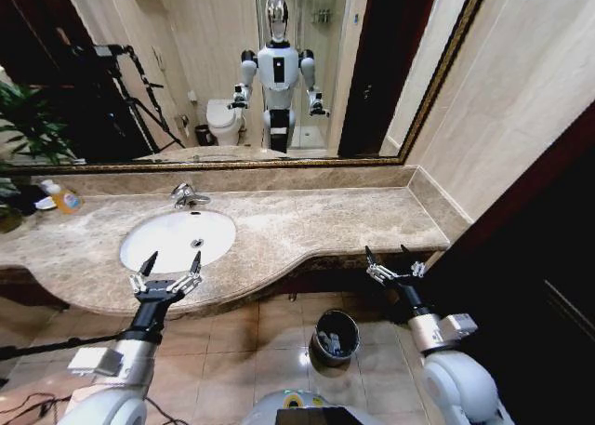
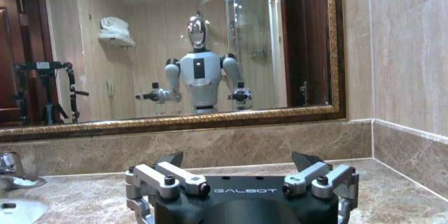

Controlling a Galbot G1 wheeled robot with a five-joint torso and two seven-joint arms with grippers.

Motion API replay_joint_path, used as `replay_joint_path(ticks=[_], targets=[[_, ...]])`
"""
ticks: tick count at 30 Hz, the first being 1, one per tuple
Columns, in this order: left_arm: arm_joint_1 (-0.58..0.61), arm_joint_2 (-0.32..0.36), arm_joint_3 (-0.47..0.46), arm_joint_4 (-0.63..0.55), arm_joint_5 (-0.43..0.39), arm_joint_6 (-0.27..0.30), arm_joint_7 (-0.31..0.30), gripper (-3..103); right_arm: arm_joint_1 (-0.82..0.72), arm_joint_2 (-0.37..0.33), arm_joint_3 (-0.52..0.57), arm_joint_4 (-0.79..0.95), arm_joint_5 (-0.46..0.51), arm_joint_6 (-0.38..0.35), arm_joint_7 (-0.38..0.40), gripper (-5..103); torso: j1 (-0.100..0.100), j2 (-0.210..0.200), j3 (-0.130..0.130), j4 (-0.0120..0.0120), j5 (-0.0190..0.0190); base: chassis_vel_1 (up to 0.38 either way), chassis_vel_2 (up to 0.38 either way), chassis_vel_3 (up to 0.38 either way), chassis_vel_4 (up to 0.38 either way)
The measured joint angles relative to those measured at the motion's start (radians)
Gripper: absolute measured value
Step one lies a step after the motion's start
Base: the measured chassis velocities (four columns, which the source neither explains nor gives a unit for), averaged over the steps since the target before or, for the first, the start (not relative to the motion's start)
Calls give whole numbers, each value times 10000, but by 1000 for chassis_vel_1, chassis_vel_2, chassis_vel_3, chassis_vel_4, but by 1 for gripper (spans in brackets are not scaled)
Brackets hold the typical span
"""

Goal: Pick up the trash from the sink and place it in the trash bin.

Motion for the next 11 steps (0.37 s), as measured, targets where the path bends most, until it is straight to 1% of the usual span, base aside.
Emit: replay_joint_path(ticks=[11], targets=[[0,0,0,0,-1,0,0,100,0,0,0,0,0,0,0,100,0,0,0,0,0,0,0,0,0]])
